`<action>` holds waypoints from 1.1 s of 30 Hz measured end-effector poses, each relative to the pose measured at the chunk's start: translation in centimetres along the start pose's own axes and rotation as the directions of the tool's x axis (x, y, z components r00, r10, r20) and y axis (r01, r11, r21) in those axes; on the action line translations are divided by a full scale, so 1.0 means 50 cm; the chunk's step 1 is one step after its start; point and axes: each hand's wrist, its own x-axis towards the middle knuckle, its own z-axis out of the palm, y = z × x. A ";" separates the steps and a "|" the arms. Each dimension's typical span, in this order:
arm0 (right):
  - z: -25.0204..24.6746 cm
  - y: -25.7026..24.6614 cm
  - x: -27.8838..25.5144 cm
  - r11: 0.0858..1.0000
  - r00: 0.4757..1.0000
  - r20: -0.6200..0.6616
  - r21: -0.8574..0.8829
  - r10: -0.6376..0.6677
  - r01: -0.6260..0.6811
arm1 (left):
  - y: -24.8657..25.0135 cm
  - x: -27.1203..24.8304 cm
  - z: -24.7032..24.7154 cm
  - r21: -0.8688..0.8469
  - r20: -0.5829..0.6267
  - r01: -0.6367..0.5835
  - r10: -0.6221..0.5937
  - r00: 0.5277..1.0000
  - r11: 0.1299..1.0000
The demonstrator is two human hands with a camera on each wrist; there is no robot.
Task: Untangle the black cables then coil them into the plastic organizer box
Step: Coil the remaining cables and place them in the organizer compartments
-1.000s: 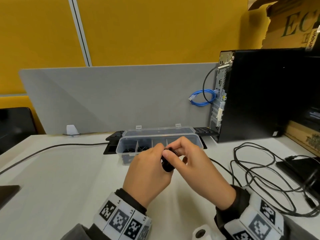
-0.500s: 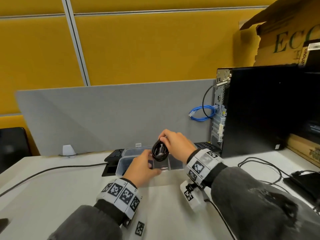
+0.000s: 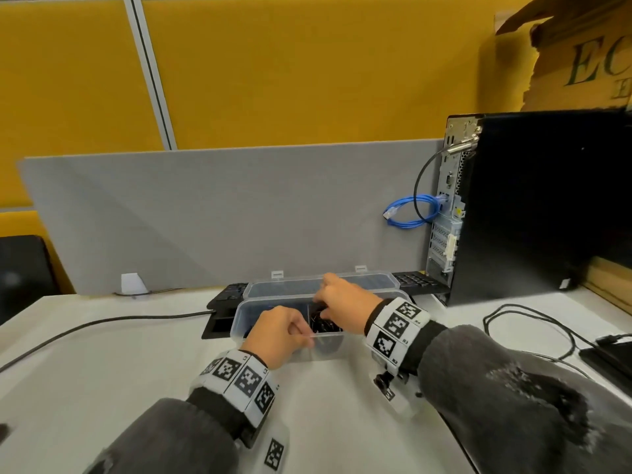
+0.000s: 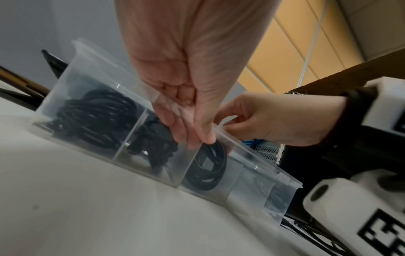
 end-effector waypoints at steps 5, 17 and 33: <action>0.020 -0.010 -0.004 0.971 0.995 -0.086 -0.231 0.043 -0.062 | 0.000 -0.003 -0.004 -0.020 -0.007 -0.001 0.001 1.000 1.000; -0.114 0.137 -0.139 0.765 0.963 0.056 0.596 0.263 -0.243 | -0.009 -0.001 0.002 -0.089 -0.025 0.024 -0.026 0.999 0.996; -0.008 0.273 -0.339 0.860 0.833 0.248 -0.284 0.494 -0.424 | 0.011 -0.041 -0.004 0.111 -0.026 0.020 -0.017 1.000 0.994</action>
